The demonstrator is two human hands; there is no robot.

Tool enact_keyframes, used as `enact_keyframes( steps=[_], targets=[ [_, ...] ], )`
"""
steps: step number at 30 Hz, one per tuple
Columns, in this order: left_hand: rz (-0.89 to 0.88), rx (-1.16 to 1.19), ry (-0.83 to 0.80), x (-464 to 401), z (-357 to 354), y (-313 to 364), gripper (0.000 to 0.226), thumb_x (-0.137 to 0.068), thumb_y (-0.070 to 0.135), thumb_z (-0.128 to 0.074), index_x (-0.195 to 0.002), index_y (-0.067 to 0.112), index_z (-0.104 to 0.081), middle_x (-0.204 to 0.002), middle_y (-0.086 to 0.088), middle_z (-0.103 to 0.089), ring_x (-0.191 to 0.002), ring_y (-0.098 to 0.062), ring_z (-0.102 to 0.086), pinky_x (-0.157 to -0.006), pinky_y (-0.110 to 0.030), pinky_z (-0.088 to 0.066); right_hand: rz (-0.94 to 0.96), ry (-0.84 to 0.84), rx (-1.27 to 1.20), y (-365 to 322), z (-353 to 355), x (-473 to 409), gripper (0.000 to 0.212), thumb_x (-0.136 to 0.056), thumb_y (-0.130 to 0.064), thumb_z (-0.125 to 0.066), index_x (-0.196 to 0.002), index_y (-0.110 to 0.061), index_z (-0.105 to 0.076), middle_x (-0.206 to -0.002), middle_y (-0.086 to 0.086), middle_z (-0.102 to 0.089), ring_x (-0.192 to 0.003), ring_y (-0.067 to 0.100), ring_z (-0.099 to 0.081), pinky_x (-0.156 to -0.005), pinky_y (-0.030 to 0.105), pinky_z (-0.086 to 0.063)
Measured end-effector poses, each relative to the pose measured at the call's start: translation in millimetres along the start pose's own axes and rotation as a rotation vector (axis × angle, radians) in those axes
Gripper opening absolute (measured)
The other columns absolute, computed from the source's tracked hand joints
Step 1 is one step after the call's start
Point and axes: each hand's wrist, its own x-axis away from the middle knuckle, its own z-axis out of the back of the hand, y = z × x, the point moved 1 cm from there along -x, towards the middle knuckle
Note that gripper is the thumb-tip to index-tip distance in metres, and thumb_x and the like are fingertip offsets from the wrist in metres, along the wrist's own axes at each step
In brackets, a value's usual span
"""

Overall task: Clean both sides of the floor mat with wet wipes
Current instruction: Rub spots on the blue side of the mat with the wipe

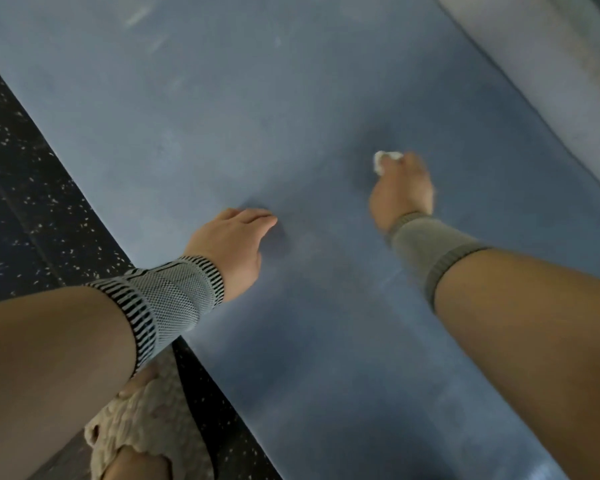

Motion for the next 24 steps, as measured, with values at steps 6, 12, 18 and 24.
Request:
enact_keyframes(
  steps=[6,12,18,24],
  targets=[
    [0.054,-0.024,-0.019,-13,4,4,0.067,-0.09,0.015,-0.052,-0.151,0.019,-0.026,-0.16,0.005,-0.017,-0.132,-0.025,-0.035,-0.109,-0.029,-0.029,0.71,-0.212,-0.145,-71,-21,41,0.017,-0.091,-0.034,-0.05,-0.076,-0.028,-0.055,-0.088,-0.002,-0.058,-0.087,0.022,-0.055,-0.071,0.033,-0.041],
    [0.044,-0.066,0.0,-23,6,5,0.062,-0.088,0.02,-0.052,-0.147,0.017,-0.033,-0.155,0.002,-0.026,-0.134,-0.026,-0.03,-0.109,-0.039,-0.034,0.154,-0.006,-0.096,-36,-4,-15,0.022,-0.09,-0.014,-0.049,-0.109,-0.02,-0.059,-0.11,0.007,-0.056,-0.1,0.028,-0.055,-0.071,0.025,-0.034],
    [0.016,-0.061,0.025,-38,12,11,0.061,-0.087,0.022,-0.054,-0.145,0.017,-0.036,-0.156,0.003,-0.026,-0.139,-0.023,-0.026,-0.109,-0.039,-0.034,0.681,-0.179,-0.079,-55,-10,10,0.016,-0.093,-0.024,-0.049,-0.08,-0.026,-0.057,-0.083,-0.004,-0.053,-0.079,0.02,-0.048,-0.065,0.015,-0.033],
    [-0.028,-0.102,-0.007,-46,9,22,0.066,-0.087,0.029,-0.055,-0.148,0.019,-0.03,-0.158,0.004,-0.02,-0.139,-0.023,-0.023,-0.11,-0.04,-0.033,0.22,0.014,-0.105,-13,6,-23,0.011,-0.093,-0.028,-0.053,-0.098,-0.025,-0.062,-0.1,-0.003,-0.059,-0.099,0.021,-0.057,-0.071,0.021,-0.038]
  ],
)
